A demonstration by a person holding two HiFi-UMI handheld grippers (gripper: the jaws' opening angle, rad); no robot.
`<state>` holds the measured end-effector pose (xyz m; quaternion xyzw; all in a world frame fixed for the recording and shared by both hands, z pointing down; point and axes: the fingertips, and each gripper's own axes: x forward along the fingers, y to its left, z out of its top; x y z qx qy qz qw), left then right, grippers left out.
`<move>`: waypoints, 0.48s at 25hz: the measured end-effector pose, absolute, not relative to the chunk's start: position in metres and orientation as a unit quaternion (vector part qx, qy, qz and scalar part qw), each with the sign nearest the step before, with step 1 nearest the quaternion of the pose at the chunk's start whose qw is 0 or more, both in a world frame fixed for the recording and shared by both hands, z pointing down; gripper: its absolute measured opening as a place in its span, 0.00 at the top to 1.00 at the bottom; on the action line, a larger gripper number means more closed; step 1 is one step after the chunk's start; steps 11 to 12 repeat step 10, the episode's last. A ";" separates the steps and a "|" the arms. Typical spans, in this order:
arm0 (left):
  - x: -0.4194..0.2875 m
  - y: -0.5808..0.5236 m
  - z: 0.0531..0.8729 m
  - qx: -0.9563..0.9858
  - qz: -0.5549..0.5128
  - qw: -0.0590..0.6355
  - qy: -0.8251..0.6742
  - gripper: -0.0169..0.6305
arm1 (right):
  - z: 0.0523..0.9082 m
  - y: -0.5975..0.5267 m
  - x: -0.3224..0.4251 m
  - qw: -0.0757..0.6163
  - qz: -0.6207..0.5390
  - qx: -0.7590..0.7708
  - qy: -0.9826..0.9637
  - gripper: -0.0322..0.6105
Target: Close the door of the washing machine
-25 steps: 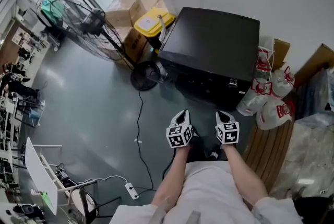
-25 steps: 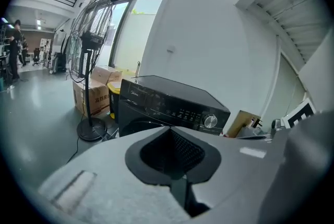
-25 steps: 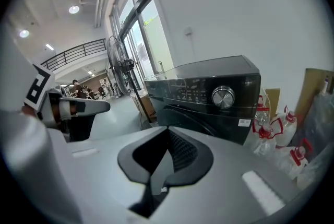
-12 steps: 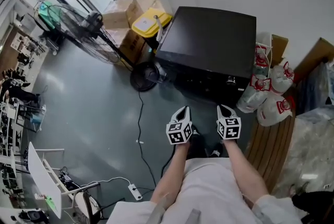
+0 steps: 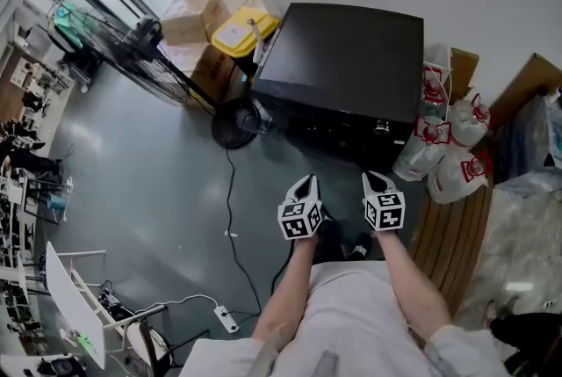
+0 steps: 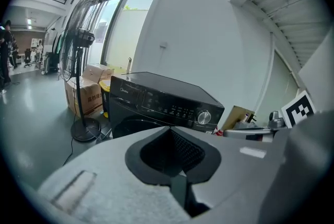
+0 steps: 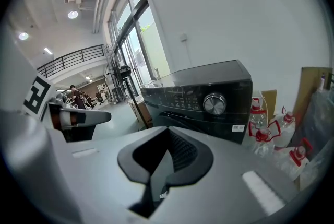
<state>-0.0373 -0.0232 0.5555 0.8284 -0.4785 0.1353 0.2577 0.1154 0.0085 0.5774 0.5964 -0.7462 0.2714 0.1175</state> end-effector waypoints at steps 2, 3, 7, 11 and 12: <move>-0.033 -0.024 0.556 0.831 0.137 0.256 -0.475 0.97 | 0.577 0.009 0.117 0.117 0.270 0.596 -0.747 0.95; -0.032 -0.025 0.555 0.832 0.137 0.254 -0.474 0.97 | 0.577 0.009 0.118 0.118 0.268 0.596 -0.748 0.95; -0.031 -0.024 0.553 0.833 0.138 0.252 -0.473 0.97 | 0.574 0.011 0.118 0.115 0.267 0.597 -0.748 0.95; -0.030 -0.022 0.553 0.834 0.140 0.252 -0.471 0.97 | 0.574 0.012 0.119 0.114 0.265 0.596 -0.749 0.95; -0.030 -0.022 0.553 0.834 0.140 0.252 -0.471 0.97 | 0.574 0.012 0.119 0.114 0.265 0.596 -0.749 0.95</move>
